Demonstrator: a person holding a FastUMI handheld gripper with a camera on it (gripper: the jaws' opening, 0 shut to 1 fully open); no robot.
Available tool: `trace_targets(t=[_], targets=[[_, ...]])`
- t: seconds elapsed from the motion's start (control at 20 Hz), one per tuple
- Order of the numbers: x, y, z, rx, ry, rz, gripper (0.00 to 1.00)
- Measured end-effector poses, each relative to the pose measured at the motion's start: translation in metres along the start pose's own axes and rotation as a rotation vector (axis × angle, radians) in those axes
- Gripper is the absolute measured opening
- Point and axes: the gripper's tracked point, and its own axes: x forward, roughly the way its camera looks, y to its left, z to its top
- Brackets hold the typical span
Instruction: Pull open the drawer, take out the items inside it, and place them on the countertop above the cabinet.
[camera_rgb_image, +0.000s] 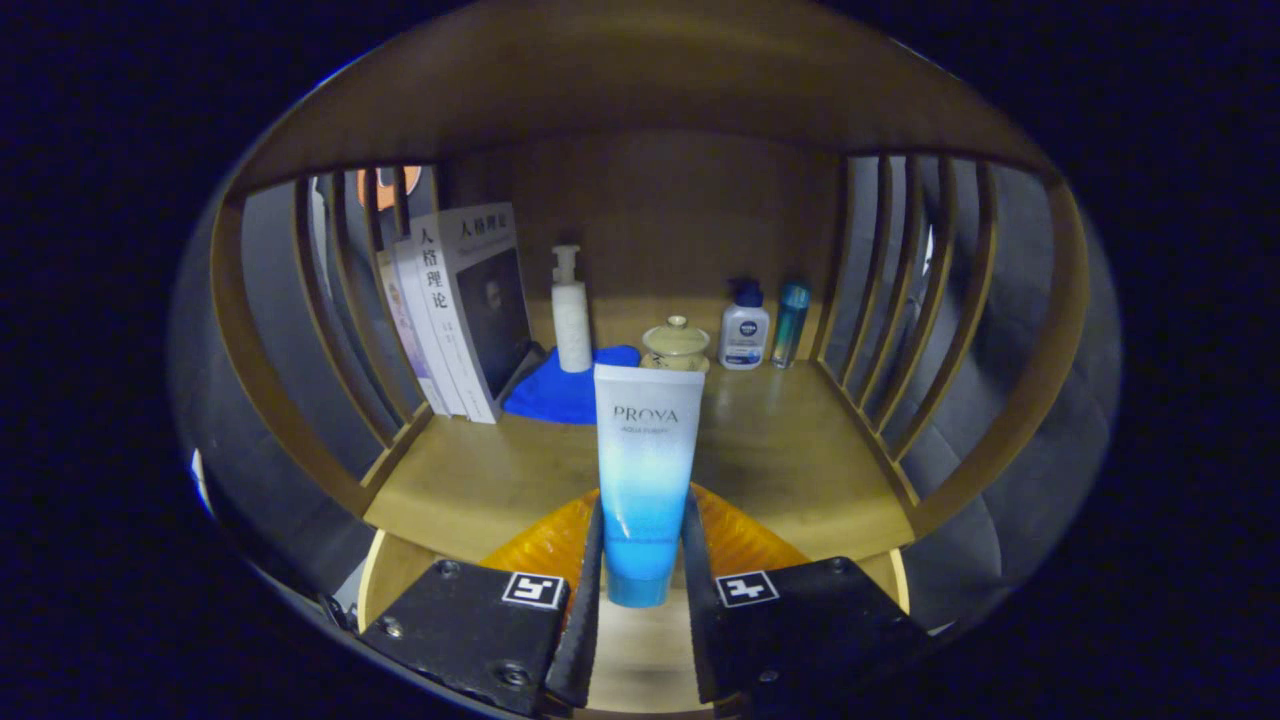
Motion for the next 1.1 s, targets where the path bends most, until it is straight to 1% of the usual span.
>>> trace_targets(t=[0.25,0.35,0.6,0.8,1.0,1.1], targets=[[0.041,0.006,0.005,-0.03,0.03,-0.016,0.42],[0.056,0.006,0.007,-0.036,0.036,-0.042,0.42],[0.089,0.006,0.008,-0.034,0.081,-0.065,0.42],[0.106,-0.001,0.011,-0.081,0.1,-0.106,0.42],[0.122,-0.009,-0.002,-0.08,0.156,-0.132,0.43],[0.126,-0.013,-0.002,-0.088,0.154,-0.145,0.44]])
